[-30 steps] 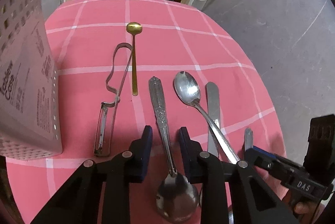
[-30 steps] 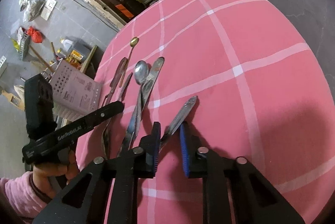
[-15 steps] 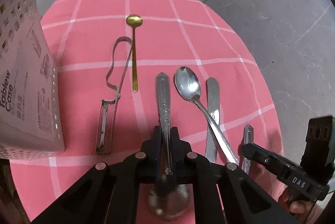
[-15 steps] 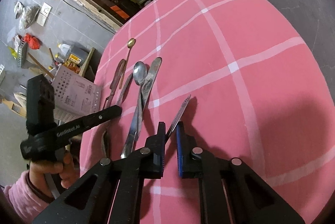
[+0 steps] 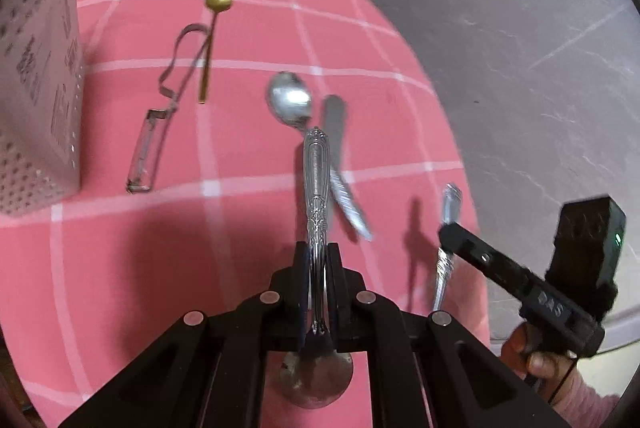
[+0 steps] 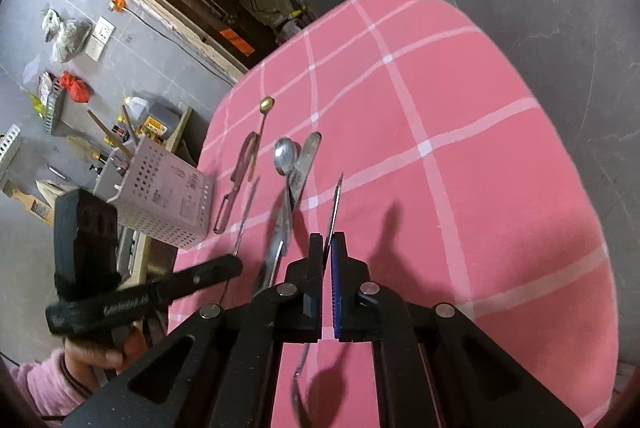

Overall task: Organize utensils
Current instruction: 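Close the left gripper on the ornate silver spoon while the right gripper closes on the thin silver utensil, then carry both held utensils over the white caddy and open both grippers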

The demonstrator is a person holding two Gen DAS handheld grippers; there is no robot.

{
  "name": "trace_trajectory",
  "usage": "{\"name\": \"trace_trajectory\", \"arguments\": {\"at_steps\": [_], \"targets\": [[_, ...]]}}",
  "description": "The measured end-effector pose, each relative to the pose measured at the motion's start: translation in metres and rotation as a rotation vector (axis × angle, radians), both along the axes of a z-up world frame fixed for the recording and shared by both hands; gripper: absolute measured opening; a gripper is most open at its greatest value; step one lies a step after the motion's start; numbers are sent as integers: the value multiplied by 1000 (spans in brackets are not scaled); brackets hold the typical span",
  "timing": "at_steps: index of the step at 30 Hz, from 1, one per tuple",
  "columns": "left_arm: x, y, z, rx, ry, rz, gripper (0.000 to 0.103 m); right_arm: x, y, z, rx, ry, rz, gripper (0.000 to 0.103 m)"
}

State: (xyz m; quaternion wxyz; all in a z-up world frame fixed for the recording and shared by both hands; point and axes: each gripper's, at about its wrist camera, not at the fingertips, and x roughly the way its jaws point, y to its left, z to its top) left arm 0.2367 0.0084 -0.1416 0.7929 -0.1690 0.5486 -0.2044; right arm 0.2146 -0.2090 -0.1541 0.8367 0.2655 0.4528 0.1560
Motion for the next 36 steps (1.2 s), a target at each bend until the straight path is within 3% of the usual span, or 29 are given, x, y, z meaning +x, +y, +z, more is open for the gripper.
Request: {"name": "trace_trajectory", "arguments": {"at_steps": [6, 13, 20, 30, 36], "targets": [[-25, 6, 35, -70, -155, 29, 7, -7, -1, 28, -32, -90, 9, 2], [-38, 17, 77, -65, -306, 59, 7, -6, 4, 55, -11, -163, 45, 2], [-49, 46, 119, -83, -436, 160, 7, 1, 21, 102, 34, -290, 107, 2], [-43, 111, 190, -22, -654, 326, 7, 38, 94, 177, 152, -516, 208, 2], [-26, 152, 200, 22, -742, 437, 7, 59, 145, 203, 180, -630, 213, 2]]}}
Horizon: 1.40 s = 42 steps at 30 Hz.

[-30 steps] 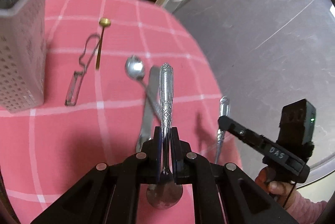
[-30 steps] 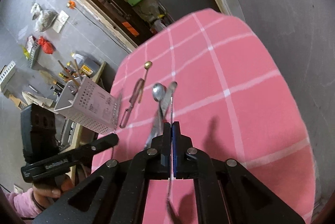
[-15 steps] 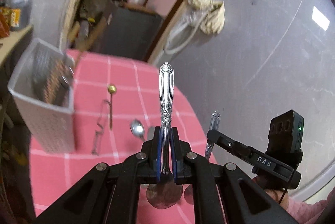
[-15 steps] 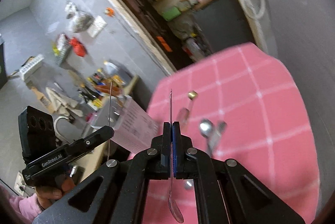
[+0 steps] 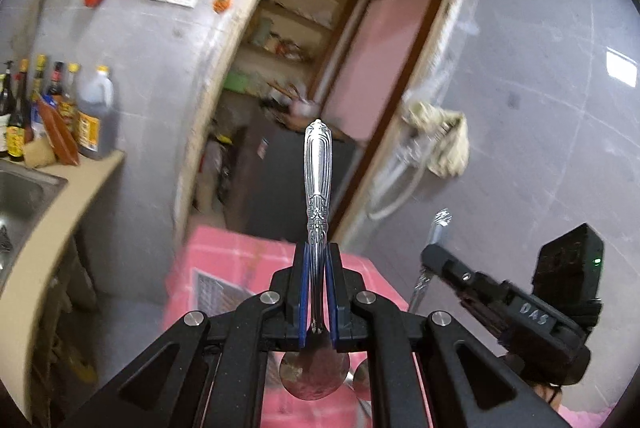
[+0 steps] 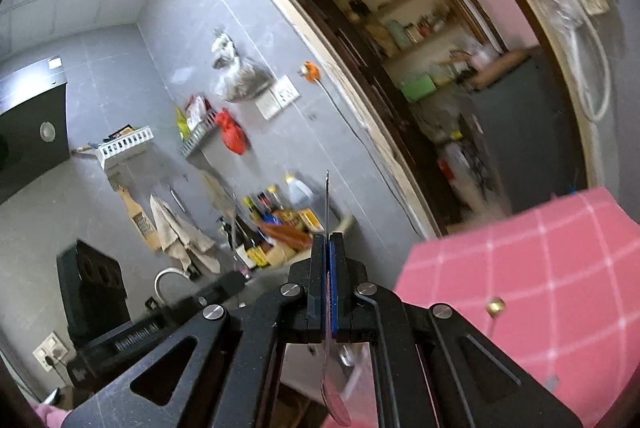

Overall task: Organize utensils
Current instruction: 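Carry both held utensils over the white caddy and open both grippers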

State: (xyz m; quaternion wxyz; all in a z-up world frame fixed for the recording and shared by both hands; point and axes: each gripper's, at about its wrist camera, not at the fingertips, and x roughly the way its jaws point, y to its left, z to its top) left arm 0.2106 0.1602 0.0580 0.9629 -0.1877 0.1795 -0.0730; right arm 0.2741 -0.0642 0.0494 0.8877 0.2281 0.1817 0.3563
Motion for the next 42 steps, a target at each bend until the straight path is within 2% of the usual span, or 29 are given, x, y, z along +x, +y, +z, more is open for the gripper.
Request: {"name": "trace_trajectory", "arguments": {"at_steps": [5, 8, 16, 24, 30, 36, 39, 42], "targets": [[15, 21, -17, 13, -23, 61, 7, 13, 38, 1, -27, -56, 36, 2], [24, 28, -30, 7, -21, 75, 7, 18, 49, -10, -43, -49, 57, 2], [25, 25, -56, 48, -11, 47, 8, 28, 62, -42, -66, 10, 71, 2], [20, 18, -70, 92, 17, 14, 8, 22, 60, -45, -85, -16, 87, 2], [15, 14, -73, 140, 19, 24, 8, 24, 61, -45, -71, -16, 82, 2], [13, 14, -76, 129, 57, 26, 8, 24, 60, -46, -87, -22, 78, 2], [13, 18, -78, 86, 89, 26, 8, 24, 58, -45, -99, -24, 80, 2], [11, 19, -79, 77, 92, 34, 8, 22, 55, -46, -102, -20, 90, 3]]}}
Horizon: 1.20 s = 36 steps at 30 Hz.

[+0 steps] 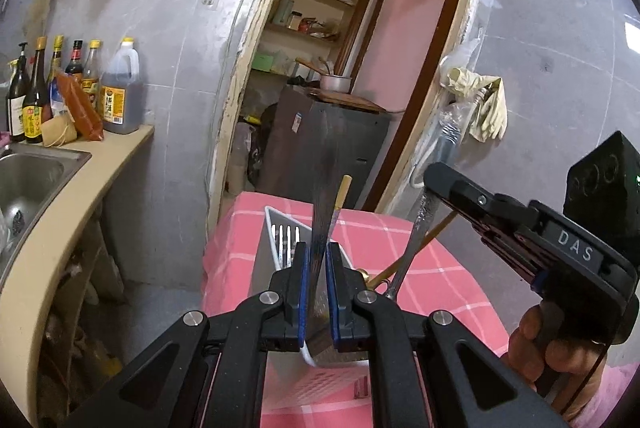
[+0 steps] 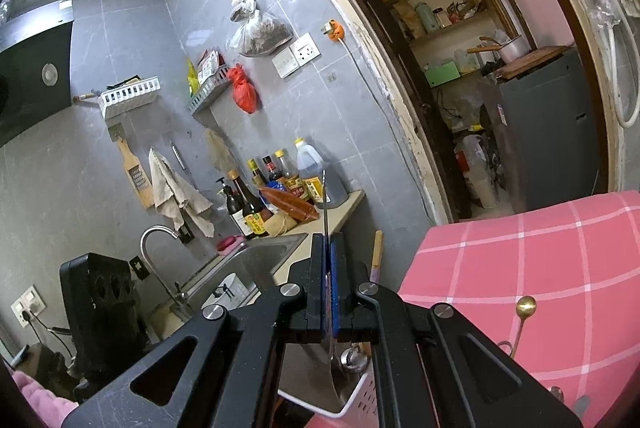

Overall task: Organize utensils
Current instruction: 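Carry both held utensils over the white caddy and open both grippers, then close the left gripper on the metal peeler while the right gripper grasps the silver spoon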

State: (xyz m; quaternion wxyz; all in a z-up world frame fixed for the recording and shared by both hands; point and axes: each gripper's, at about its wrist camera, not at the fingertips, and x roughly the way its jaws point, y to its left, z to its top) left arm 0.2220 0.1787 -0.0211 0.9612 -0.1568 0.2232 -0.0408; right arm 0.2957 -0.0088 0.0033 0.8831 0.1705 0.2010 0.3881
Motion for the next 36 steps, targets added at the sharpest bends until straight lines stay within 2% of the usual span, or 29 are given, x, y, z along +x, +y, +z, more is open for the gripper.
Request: {"name": "trace_trajectory", "arguments": {"at_steps": [3, 7, 9, 12, 17, 19, 20, 22, 27, 30, 36], "targets": [[-2, 0, 2, -9, -3, 2, 8, -3, -3, -1, -16, -1, 5, 3], [-5, -1, 6, -17, -4, 9, 8, -4, -7, -1, -28, 12, 4, 14], [-7, 0, 7, -26, -2, 18, 9, -7, -13, -1, -26, 11, -2, 16], [-12, 1, 10, -34, -6, 33, 12, -14, -25, 1, -30, 4, -32, 24], [-22, -5, 18, -25, -33, 46, 35, -27, -50, 7, -66, -17, -122, 47], [-25, -9, 22, -13, -39, 51, 51, -32, -63, 7, -99, -23, -170, 59], [-27, -13, 24, -1, -40, 56, 56, -34, -68, 9, -112, -25, -188, 62], [-29, -20, 28, 24, -40, 61, 77, -39, -80, 10, -154, -33, -234, 74], [-38, -43, 36, 90, -51, 87, 98, -54, -111, 11, -246, -55, -336, 94], [-44, -59, 37, 125, -79, 106, 102, -64, -128, 12, -279, -70, -388, 101], [-50, -91, 29, 185, -82, 46, 102, -82, -157, 12, -344, -91, -460, 101]]}}
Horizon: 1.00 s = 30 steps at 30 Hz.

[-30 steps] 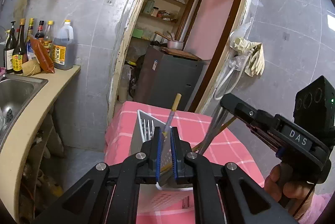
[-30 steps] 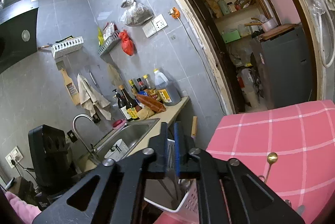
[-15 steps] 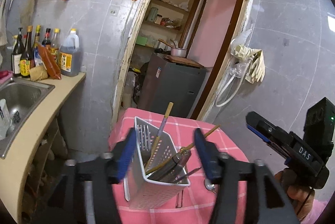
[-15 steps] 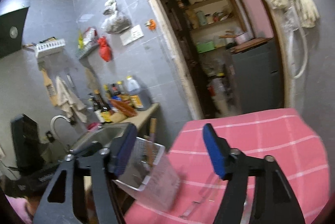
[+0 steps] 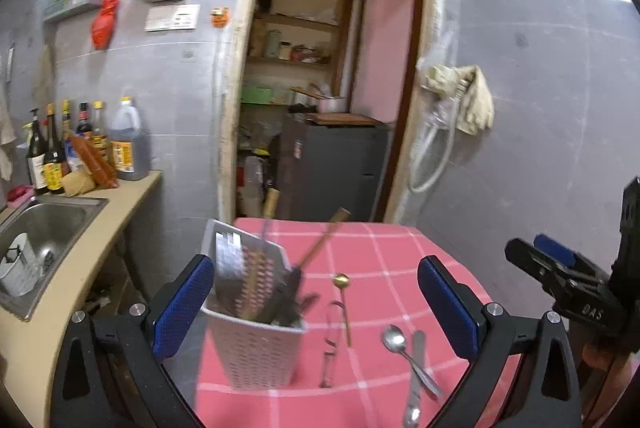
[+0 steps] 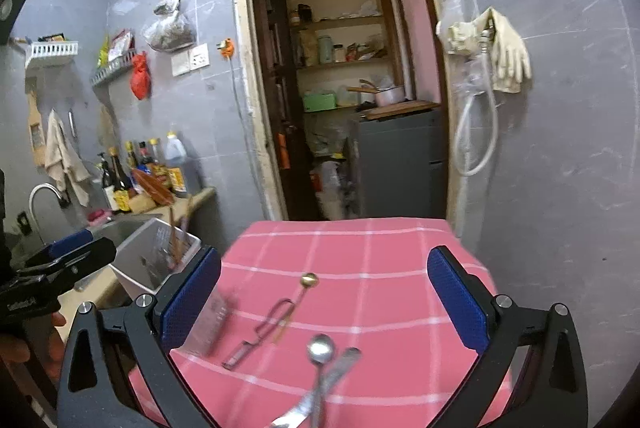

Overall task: Organize utensils
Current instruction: 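Close the left gripper on the metal peeler while the right gripper grasps the silver spoon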

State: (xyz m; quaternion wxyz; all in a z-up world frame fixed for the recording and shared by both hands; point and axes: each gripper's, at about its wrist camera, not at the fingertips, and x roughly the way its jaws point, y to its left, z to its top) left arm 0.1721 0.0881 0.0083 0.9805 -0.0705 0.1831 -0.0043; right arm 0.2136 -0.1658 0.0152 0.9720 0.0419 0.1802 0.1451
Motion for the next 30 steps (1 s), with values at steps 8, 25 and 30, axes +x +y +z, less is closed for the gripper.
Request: {"name": "trace_trajectory", "arguments": {"at_steps": [8, 25, 30], "targets": [[-1, -35, -17, 29, 21, -64, 102, -4, -31, -8, -18, 28, -57, 102], [29, -73, -72, 42, 171, -120, 102, 40, -66, -103, 31, 301, 40, 101], [45, -81, -99, 34, 246, -129, 102, 60, -70, -134, 58, 374, 89, 94]]}}
